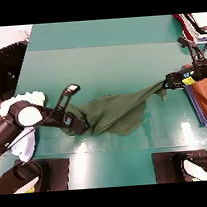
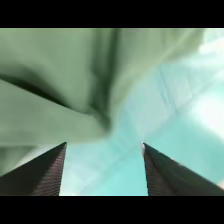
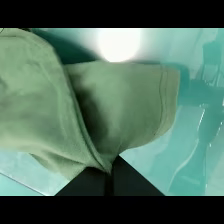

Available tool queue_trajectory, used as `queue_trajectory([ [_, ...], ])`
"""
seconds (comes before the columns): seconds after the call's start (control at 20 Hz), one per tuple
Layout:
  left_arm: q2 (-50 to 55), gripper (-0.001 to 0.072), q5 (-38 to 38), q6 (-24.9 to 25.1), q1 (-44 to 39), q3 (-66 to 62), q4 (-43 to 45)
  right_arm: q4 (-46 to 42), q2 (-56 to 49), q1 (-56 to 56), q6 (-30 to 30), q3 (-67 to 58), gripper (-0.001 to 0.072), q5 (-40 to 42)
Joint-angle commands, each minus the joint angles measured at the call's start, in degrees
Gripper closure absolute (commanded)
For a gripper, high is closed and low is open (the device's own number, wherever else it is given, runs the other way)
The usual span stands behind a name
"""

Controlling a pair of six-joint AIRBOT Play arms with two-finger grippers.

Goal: Fold the shirts.

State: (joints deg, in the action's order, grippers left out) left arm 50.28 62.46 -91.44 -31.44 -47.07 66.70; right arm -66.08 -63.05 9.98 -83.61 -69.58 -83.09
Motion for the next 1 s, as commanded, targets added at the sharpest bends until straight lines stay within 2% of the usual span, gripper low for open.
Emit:
queue_trajectory([
  [0.0, 0.1, 0.0149, -2.4, -0.1, 9.3, -4.7, 7.9, 0.6, 0.0, -0.1, 0.0, 0.9, 0.0696, 1.7],
  [0.1, 1.2, 0.0149, -4.0, 1.1, 19.9, -6.5, 7.6, 0.6, 0.0, -0.1, 0.0, 0.9, 0.0696, 1.7],
  [0.2, 4.7, 0.0149, -2.4, 5.6, 27.3, -7.1, 4.7, 0.5, 0.0, 0.5, 0.0, 0.9, 0.0696, 2.3],
  [0.25, 7.3, 0.0149, -0.5, 9.4, 29.6, -7.1, 1.1, 0.5, 0.0, 0.8, 0.0, 0.9, 0.0696, 2.3],
  [0.35, 12.7, 0.0148, 1.9, 16.2, 30.6, -7.1, -5.0, 0.5, 0.0, 1.9, 0.0, 0.9, 0.0696, 2.9],
  [0.45, 17.8, 0.0147, 2.1, 20.5, 29.9, -7.1, -9.4, 0.5, 0.0, 3.1, 0.0, 0.9, 0.0696, 3.5],
  [0.55, 22.1, 0.0148, 3.1, 23.0, 29.2, -7.1, -12.2, 0.5, 0.0, 4.2, 0.0, 0.9, 0.0696, 3.7],
  [0.75, 25.4, 0.015, 5.7, 25.6, 26.6, -7.1, -12.0, 0.5, 0.0, 4.3, 0.0, 0.9, 0.0696, 3.6],
  [0.8, 25.4, 0.0204, 6.0, 25.7, 26.4, -7.3, -12.0, 0.5, 0.0, 4.3, 0.0, 0.9, 0.0695, 3.6],
  [0.85, 25.4, 0.0347, 6.1, 25.7, 26.4, -7.7, -12.0, 0.5, 0.0, 4.3, 0.0, 0.9, 0.0696, 3.6],
  [0.95, 25.4, 0.068, 6.4, 25.6, 26.4, -9.7, -11.3, 0.5, 0.1, 4.3, 0.0, 0.9, 0.0695, 3.6],
])
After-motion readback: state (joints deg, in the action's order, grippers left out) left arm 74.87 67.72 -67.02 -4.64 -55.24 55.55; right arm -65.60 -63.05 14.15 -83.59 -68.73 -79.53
